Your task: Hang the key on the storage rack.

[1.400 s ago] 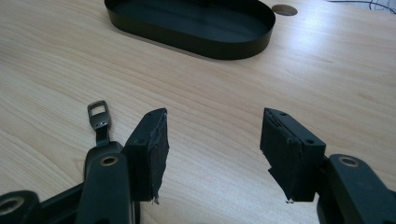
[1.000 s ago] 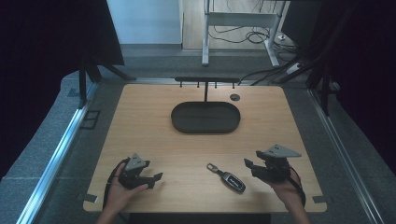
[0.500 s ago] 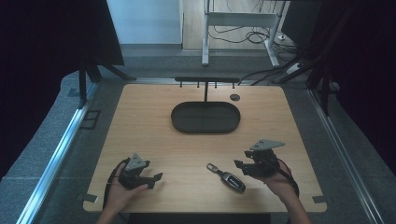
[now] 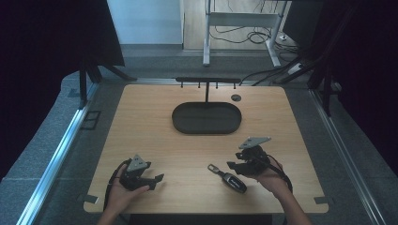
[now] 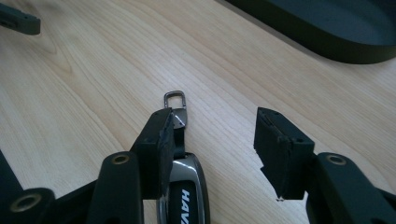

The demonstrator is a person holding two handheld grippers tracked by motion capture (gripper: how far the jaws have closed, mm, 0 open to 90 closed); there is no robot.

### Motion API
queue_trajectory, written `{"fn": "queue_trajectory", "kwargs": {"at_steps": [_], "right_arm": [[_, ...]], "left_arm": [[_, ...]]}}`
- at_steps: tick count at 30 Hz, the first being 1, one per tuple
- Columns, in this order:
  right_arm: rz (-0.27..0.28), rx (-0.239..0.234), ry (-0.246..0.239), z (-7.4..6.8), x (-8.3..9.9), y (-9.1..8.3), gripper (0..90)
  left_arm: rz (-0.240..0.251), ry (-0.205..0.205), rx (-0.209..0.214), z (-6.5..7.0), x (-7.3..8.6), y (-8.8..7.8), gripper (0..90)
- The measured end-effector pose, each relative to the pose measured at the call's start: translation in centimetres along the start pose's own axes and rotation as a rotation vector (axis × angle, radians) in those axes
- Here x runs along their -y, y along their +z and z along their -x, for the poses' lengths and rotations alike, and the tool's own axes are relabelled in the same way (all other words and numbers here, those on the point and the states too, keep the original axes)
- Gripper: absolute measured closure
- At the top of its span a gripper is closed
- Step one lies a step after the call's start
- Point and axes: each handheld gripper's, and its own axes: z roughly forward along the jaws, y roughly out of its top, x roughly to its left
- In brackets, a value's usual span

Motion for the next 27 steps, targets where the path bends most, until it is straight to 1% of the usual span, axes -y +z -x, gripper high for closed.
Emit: {"fn": "queue_trajectory", "kwargs": {"at_steps": [1,3,5,6,11,14,18,20,23,27], "right_arm": [[-0.017,-0.007,-0.005,-0.1,-0.3,0.4,49.9],[-0.022,-0.012,-0.008,-0.1,-0.4,0.5,50.1],[-0.041,-0.015,-0.013,-0.3,-0.6,0.8,50.5],[-0.057,-0.021,-0.029,-0.5,-0.9,1.0,51.0],[-0.078,-0.031,-0.039,-0.9,-1.3,1.5,52.6],[-0.107,-0.037,-0.049,-1.1,-1.7,2.0,53.0],[-0.127,-0.047,-0.051,-1.2,-1.9,2.4,54.1],[-0.149,-0.062,-0.053,-1.2,-2.0,2.7,54.9],[-0.182,-0.066,-0.057,-1.2,-2.1,3.1,56.3],[-0.224,-0.088,-0.060,-1.0,-2.5,3.7,58.2]], "left_arm": [[0.001,-0.002,0.000,0.0,0.0,0.0,26.2],[0.001,-0.001,0.000,0.0,0.0,0.0,26.2],[0.000,0.000,0.001,0.0,0.0,0.0,26.2],[0.000,0.000,0.001,0.0,0.0,0.0,26.2],[-0.003,0.000,0.001,0.0,0.0,0.1,26.2],[-0.004,0.002,0.002,0.0,0.0,0.1,26.3],[-0.001,0.002,0.004,0.0,0.0,0.0,26.2],[0.004,0.000,0.005,-0.1,0.0,-0.2,26.2],[0.007,-0.005,0.004,-0.2,0.0,-0.3,26.3],[-0.002,0.001,0.000,-0.2,0.0,-0.1,26.2]]}}
